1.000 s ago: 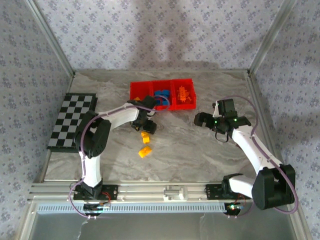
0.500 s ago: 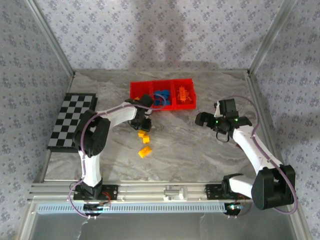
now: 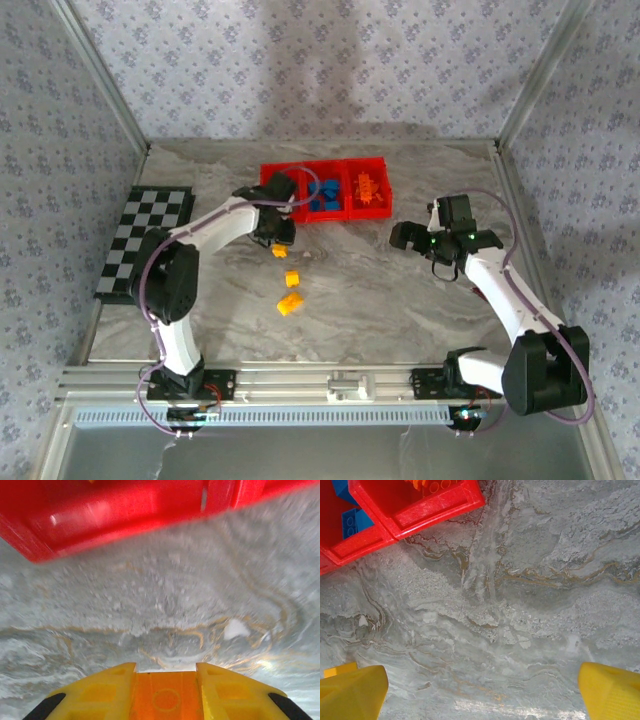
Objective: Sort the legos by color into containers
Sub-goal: Place the lego in the container.
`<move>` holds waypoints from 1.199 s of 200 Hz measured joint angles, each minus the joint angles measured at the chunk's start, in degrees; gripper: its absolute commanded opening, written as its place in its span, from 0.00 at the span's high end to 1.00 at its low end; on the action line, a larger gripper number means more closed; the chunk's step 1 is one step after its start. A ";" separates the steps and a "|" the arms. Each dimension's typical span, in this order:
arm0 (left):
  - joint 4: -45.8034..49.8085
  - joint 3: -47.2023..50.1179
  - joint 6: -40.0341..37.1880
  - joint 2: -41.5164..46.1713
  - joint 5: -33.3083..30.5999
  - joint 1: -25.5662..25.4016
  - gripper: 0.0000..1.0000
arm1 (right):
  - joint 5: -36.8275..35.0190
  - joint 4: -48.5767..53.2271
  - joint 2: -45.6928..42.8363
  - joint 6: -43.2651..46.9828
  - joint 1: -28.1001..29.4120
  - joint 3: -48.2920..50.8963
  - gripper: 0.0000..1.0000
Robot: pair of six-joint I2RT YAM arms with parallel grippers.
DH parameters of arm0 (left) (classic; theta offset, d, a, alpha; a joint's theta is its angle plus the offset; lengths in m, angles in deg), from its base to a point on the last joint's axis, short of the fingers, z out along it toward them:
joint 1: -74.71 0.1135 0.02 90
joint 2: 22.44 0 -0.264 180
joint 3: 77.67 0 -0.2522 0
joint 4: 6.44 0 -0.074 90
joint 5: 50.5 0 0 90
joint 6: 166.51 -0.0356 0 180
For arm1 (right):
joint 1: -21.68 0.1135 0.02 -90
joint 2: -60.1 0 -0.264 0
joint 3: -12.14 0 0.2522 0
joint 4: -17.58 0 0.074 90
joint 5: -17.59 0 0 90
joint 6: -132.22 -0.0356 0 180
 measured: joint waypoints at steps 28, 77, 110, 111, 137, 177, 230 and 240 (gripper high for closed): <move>0.28 -6.05 0.33 0.11 -0.76 2.19 0.81 | 0.02 -0.02 0.02 0.00 0.00 0.00 0.00; 1.38 -21.27 0.31 -4.42 -1.97 7.04 0.81 | 0.39 -0.11 1.18 0.00 0.00 -0.76 0.00; 1.99 -29.81 0.33 -11.74 -2.10 8.81 0.80 | 0.35 0.50 0.15 0.00 -0.02 -0.81 0.00; 2.08 -30.16 0.33 -12.07 -2.10 8.85 0.80 | 0.35 0.52 0.07 0.00 -0.02 -0.81 0.00; 3.23 -36.04 0.35 -18.34 -1.90 8.83 0.78 | 0.37 1.57 -1.81 0.02 -0.35 -0.79 0.00; 4.98 -42.62 0.24 -25.88 -2.14 8.72 0.65 | 0.39 3.37 -3.10 0.46 -1.42 -0.79 0.00; 6.16 -44.26 -0.72 -27.98 -1.66 8.72 0.21 | 0.44 5.29 -4.48 1.09 -2.01 -0.79 0.00; 5.31 -42.77 -0.68 -27.23 -1.38 8.72 0.15 | 0.81 5.46 -4.59 1.11 -1.99 -0.79 0.00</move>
